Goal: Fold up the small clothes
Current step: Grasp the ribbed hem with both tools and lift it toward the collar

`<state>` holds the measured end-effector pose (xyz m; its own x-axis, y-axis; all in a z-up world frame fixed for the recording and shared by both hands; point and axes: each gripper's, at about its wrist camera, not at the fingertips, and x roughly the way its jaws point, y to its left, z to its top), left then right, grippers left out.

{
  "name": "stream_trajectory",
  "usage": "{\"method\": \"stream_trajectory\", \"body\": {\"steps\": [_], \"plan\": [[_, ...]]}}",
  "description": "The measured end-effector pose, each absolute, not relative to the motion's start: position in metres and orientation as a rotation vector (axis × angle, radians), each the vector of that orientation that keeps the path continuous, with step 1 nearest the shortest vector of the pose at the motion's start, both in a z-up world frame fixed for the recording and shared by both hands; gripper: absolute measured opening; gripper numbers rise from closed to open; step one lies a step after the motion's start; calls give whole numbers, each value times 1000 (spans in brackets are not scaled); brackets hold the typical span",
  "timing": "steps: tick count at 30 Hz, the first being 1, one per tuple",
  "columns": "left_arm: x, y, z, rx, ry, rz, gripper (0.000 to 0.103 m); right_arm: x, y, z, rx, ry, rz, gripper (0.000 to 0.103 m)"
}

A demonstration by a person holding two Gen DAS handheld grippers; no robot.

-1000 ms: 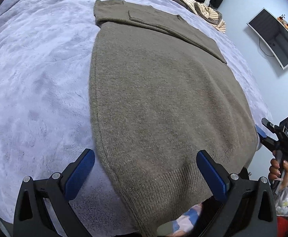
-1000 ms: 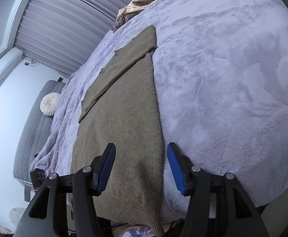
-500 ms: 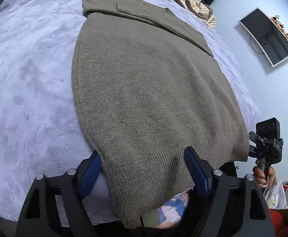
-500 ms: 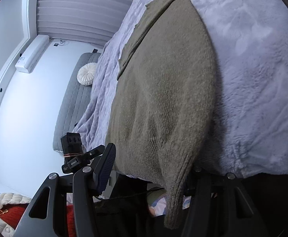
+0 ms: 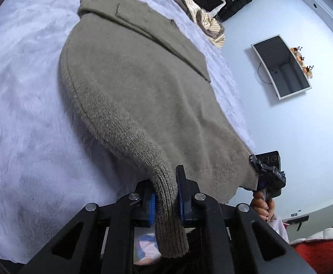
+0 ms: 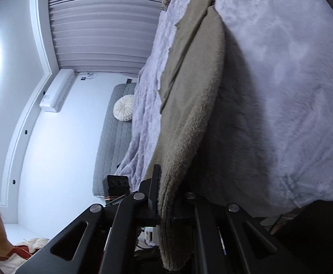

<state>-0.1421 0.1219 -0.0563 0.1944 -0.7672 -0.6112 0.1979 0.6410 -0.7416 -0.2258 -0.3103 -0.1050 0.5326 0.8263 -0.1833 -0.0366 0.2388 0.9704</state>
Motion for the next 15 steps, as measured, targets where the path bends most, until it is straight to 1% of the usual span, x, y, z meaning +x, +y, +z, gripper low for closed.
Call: {"method": "stream_trajectory", "body": {"steps": [9, 15], "plan": [[-77, 131, 13, -561, 965, -684, 16, -153, -314, -41, 1131, 689, 815, 6], [3, 123, 29, -543, 913, -624, 16, -80, -318, -9, 1068, 664, 828, 6]]}}
